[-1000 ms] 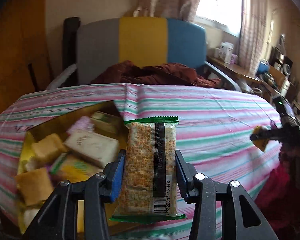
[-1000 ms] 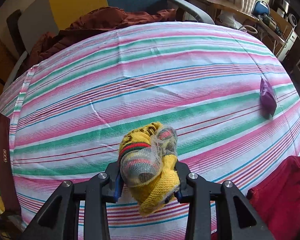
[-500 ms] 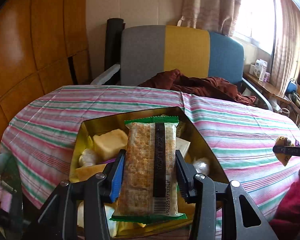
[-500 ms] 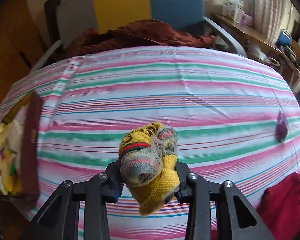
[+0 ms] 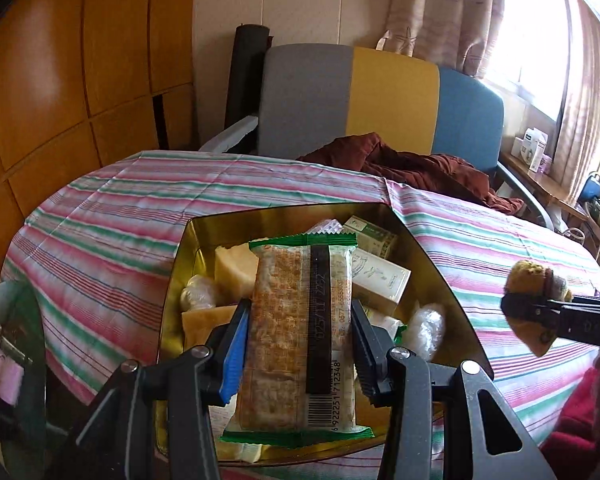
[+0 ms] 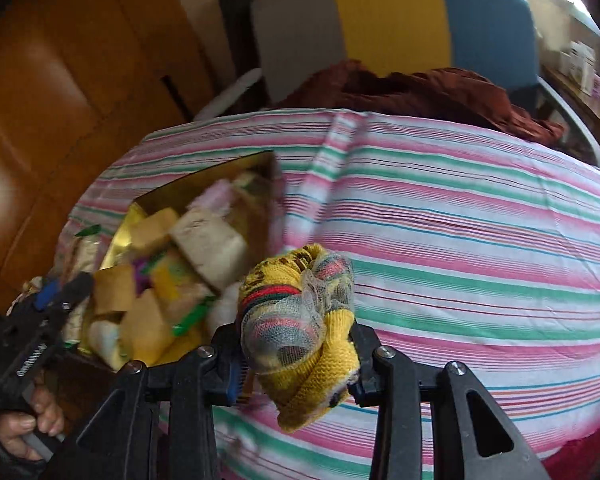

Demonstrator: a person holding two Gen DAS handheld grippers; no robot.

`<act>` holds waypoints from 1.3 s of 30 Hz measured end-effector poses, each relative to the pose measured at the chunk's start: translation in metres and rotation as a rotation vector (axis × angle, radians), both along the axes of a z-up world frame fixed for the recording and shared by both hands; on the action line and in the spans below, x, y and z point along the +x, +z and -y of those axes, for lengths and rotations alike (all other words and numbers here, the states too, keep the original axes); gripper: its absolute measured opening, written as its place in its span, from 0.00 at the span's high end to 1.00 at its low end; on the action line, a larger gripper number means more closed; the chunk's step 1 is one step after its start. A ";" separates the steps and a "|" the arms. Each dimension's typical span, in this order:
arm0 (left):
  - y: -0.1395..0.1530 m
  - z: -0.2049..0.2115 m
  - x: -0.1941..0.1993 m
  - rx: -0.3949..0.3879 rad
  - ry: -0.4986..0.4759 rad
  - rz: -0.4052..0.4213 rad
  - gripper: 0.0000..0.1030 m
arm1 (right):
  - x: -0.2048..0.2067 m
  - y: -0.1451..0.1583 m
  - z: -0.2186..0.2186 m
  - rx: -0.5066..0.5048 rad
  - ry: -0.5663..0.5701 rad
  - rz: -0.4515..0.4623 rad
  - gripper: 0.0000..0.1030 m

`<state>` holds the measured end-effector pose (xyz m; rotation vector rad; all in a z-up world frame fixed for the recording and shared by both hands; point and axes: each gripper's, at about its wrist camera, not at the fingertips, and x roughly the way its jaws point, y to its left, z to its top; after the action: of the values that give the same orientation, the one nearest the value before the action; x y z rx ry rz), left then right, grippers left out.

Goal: Organize objects
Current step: 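Carry the cracker bar and knitted toy to the tray with both tools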

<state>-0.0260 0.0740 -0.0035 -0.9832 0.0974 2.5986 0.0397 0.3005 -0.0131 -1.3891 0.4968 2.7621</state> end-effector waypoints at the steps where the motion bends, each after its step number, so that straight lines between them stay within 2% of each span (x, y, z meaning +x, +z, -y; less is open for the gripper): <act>1: -0.001 0.001 0.000 0.000 0.001 0.003 0.55 | -0.002 0.000 0.006 -0.003 0.013 -0.002 0.63; 7: -0.004 0.016 -0.005 0.031 0.015 0.031 0.55 | -0.012 -0.003 0.035 -0.037 0.093 -0.001 0.63; 10: 0.000 0.035 -0.011 0.084 0.039 0.051 0.55 | -0.017 -0.007 0.047 -0.043 0.131 0.003 0.63; 15: 0.011 0.070 -0.016 0.142 0.085 0.038 0.55 | -0.027 -0.011 0.067 -0.032 0.217 -0.005 0.63; 20: 0.014 0.084 -0.023 0.220 0.087 0.072 0.55 | -0.041 -0.019 0.088 -0.009 0.304 -0.029 0.59; 25: 0.013 0.066 -0.032 0.245 0.037 0.112 0.54 | -0.047 -0.034 0.085 -0.006 0.286 0.019 0.49; 28: 0.010 0.047 -0.041 0.245 0.007 0.128 0.54 | -0.042 -0.034 0.079 -0.003 0.265 0.018 0.41; 34: -0.004 0.010 -0.067 0.229 -0.006 0.177 0.54 | -0.032 -0.030 0.070 -0.023 0.232 0.004 0.41; 36: -0.010 0.002 -0.077 0.211 0.015 0.191 0.50 | -0.030 -0.030 0.070 -0.018 0.229 0.002 0.41; 37: -0.012 0.000 -0.081 0.205 0.020 0.197 0.42 | -0.029 -0.030 0.071 -0.016 0.230 0.002 0.41; 38: -0.014 -0.001 -0.084 0.201 0.032 0.202 0.38 | -0.028 -0.030 0.072 -0.013 0.232 0.003 0.41; 39: -0.014 0.000 -0.085 0.202 0.041 0.202 0.38 | -0.027 -0.031 0.073 -0.009 0.233 0.003 0.41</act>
<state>-0.1113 0.0743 -0.0177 -1.1739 -0.2341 2.4694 0.0123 0.2279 -0.0439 -1.5454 0.3689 2.9385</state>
